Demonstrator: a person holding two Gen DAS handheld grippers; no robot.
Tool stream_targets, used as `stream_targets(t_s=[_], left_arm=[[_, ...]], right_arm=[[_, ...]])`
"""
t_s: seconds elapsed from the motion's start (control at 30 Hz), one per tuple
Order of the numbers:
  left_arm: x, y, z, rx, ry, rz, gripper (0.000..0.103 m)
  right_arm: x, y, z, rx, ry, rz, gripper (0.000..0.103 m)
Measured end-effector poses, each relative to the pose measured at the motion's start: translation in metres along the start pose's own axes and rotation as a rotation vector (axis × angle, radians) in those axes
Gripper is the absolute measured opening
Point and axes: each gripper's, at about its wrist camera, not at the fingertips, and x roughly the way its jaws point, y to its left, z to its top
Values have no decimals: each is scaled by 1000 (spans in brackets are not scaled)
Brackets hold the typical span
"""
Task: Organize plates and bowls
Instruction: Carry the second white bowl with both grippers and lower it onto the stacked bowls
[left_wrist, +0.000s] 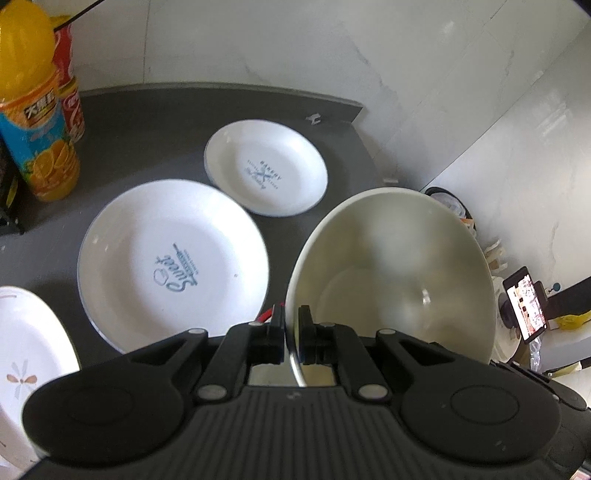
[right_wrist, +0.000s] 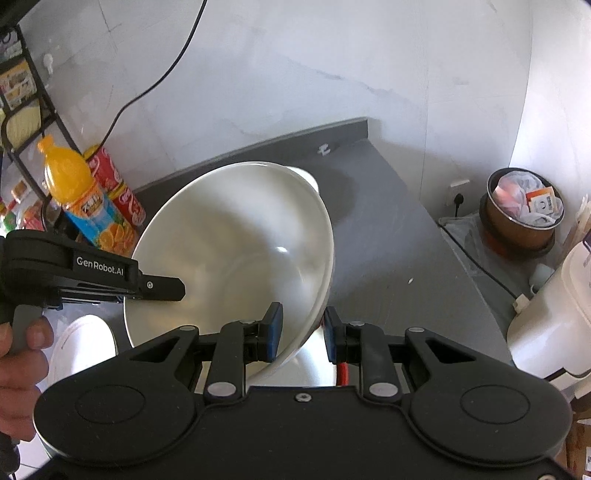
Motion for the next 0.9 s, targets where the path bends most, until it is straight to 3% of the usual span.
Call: stream_targets(t_s=[0.9], left_arm=[[21, 19, -27, -28, 91, 30, 5]], right_arm=[[21, 18, -28, -62, 122, -37, 24]])
